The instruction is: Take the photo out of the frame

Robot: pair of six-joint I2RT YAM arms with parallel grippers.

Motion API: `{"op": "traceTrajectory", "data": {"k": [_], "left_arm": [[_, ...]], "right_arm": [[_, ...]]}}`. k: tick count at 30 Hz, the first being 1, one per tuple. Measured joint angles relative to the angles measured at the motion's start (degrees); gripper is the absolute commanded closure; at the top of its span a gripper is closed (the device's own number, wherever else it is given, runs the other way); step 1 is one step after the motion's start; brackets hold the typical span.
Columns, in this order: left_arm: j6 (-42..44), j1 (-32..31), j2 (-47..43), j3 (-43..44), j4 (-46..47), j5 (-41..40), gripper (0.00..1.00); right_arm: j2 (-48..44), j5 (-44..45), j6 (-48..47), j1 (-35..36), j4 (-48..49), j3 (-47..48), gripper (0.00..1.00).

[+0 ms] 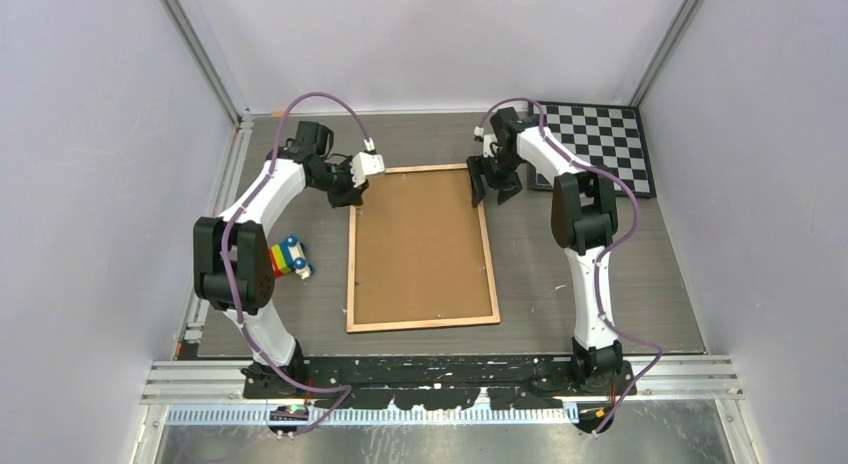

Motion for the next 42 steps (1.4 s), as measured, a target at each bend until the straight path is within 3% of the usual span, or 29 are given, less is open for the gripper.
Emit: {"op": "traceTrajectory", "data": {"k": [14, 27, 42], "left_arm": [[4.6, 0.0, 0.8, 0.0, -0.7, -1.5, 1.00], [4.6, 0.0, 1.6, -0.2, 2.9, -1.2, 1.00], [1.5, -0.2, 2.8, 0.4, 5.5, 0.6, 1.00]], "right_arm": [[0.3, 3.7, -0.7, 1.3, -0.2, 0.3, 0.30], [1.4, 3.7, -2.4, 1.9, -0.9, 1.7, 0.42], [2.3, 3.5, -3.3, 2.2, -1.8, 3.0, 0.43]]}}
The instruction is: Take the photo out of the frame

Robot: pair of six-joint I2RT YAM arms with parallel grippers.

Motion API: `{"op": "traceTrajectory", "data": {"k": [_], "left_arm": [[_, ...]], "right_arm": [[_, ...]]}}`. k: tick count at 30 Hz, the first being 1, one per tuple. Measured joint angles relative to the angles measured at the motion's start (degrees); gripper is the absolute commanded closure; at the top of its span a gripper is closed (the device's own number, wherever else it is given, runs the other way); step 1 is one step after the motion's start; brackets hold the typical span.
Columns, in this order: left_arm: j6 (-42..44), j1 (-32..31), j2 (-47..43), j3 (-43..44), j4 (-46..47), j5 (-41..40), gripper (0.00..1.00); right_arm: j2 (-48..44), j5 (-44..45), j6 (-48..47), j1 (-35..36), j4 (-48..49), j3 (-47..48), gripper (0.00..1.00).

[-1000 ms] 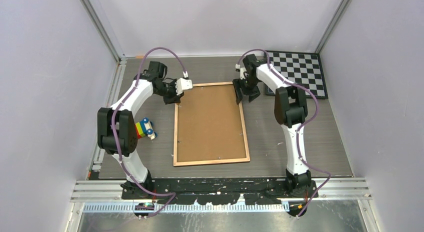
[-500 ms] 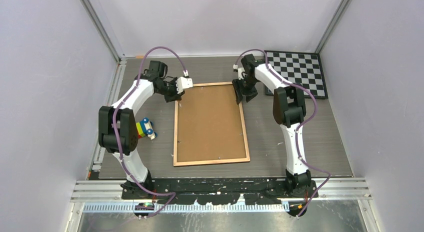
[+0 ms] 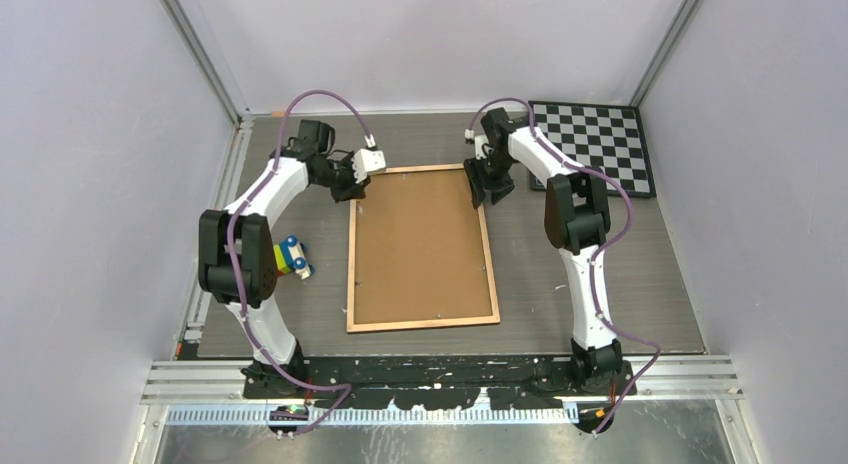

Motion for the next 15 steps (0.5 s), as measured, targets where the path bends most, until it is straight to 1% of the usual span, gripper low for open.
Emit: {"op": "traceTrajectory", "data": {"k": [7, 11, 15], "left_arm": [[-9.8, 0.0, -0.5, -0.2, 0.9, 0.5, 1.00], [-18.7, -0.1, -3.2, -5.0, 6.4, 0.3, 1.00], [-27.3, -0.2, -6.5, -10.3, 13.9, -2.2, 1.00]], "right_arm": [[0.1, -0.1, 0.0, 0.0, -0.2, 0.3, 0.43], [0.1, -0.1, 0.2, 0.0, -0.2, 0.3, 0.43], [0.1, -0.2, 0.6, 0.0, -0.2, 0.3, 0.43]]}}
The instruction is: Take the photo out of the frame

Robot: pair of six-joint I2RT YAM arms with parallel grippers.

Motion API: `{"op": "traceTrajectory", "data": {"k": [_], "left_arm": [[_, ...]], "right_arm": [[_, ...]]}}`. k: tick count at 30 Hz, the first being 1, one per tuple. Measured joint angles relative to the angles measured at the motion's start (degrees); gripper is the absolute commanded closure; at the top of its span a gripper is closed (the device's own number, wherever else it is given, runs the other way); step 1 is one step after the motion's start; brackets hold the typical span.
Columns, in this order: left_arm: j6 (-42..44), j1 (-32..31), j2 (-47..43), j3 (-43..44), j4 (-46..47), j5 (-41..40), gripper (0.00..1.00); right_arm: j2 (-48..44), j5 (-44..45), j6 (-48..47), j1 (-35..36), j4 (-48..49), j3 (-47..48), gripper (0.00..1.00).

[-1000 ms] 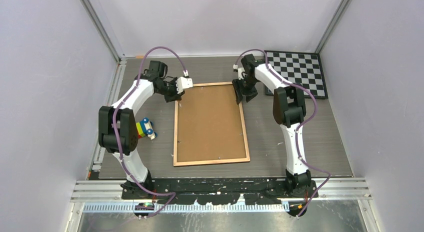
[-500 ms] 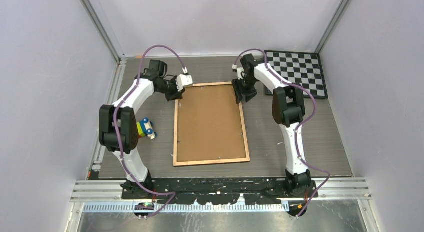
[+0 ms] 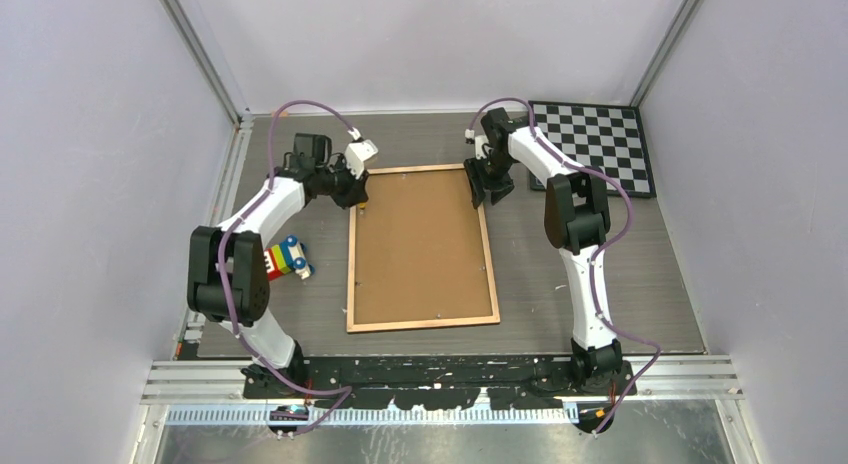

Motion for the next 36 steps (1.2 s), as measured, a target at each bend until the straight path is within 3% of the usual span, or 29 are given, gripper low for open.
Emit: {"op": "traceTrajectory", "data": {"k": [5, 13, 36], "left_arm": [[-7.5, 0.0, -1.5, -3.1, 7.3, -5.6, 1.00], [-10.6, 0.0, -1.5, -3.8, 13.1, -11.2, 1.00], [-12.1, -0.7, -1.6, -5.9, 13.9, -6.7, 1.00]], "right_arm": [[0.0, 0.0, 0.3, 0.0, 0.0, 0.0, 0.43], [0.0, 0.0, 0.4, 0.0, 0.0, 0.0, 0.43], [0.1, 0.0, 0.7, 0.0, 0.0, 0.1, 0.43]]}}
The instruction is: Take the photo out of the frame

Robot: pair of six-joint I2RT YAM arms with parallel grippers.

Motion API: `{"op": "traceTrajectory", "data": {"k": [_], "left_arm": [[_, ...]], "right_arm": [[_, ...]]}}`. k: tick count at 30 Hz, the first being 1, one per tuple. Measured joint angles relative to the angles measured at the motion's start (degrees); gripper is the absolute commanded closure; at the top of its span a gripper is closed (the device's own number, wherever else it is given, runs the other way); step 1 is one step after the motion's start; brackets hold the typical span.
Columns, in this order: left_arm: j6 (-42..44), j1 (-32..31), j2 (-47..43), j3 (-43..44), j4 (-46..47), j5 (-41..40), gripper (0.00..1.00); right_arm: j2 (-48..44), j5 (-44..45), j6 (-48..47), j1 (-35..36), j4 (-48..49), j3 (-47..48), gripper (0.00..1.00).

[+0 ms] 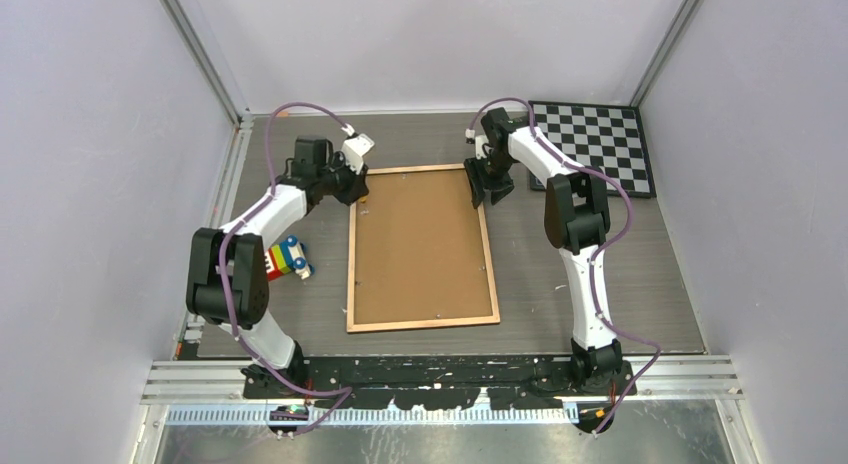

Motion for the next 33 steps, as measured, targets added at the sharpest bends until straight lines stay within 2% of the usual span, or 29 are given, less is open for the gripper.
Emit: {"op": "traceTrajectory", "data": {"k": [6, 10, 13, 21, 28, 33], "left_arm": [[-0.8, -0.5, -0.3, 0.0, -1.3, 2.0, 1.00], [-4.1, -0.4, -0.3, 1.2, -3.1, 2.5, 1.00], [-8.1, -0.2, -0.4, 3.3, -4.2, 3.5, 1.00], [-27.5, 0.0, -5.0, 5.9, -3.6, 7.3, 1.00], [-43.6, 0.0, -7.4, 5.9, -0.3, 10.3, 1.00], [-51.7, 0.0, -7.8, 5.9, 2.0, 12.0, 1.00]], "right_arm": [[0.0, 0.0, 0.1, 0.0, 0.0, 0.1, 0.41], [-0.2, -0.7, -0.1, 0.0, 0.1, -0.1, 0.37], [-2.5, -3.1, -0.9, -0.3, 3.4, -3.8, 0.33], [-15.2, -17.7, 0.0, 0.1, 20.6, -20.5, 0.29], [-25.0, -27.0, 1.6, 7.5, 34.8, -22.8, 0.32], [-27.1, -30.5, 1.6, 12.6, 40.0, -22.8, 0.38]]}}
